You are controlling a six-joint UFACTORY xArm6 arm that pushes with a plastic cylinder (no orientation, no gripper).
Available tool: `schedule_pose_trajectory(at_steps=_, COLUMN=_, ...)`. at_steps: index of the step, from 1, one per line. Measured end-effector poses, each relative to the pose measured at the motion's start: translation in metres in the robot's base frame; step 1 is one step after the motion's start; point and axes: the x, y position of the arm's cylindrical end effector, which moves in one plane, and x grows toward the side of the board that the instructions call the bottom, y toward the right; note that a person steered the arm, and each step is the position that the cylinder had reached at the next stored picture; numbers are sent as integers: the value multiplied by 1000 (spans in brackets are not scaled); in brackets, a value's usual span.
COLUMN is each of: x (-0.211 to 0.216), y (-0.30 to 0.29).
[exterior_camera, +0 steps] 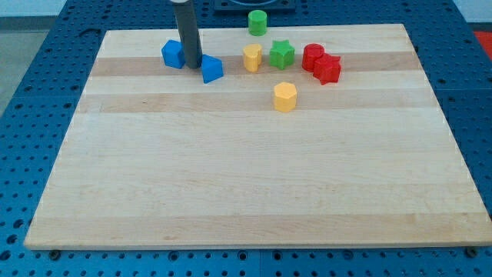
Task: Place the blue triangle above the yellow hexagon
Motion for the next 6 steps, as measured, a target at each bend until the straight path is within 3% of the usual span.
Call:
schedule_pose_trajectory(at_steps=2, x=20, y=51)
schedule_pose_trajectory(at_steps=4, x=19, y=16)
schedule_pose_trajectory(at_steps=5, x=22, y=27)
schedule_pose_trajectory(at_steps=6, x=28, y=70)
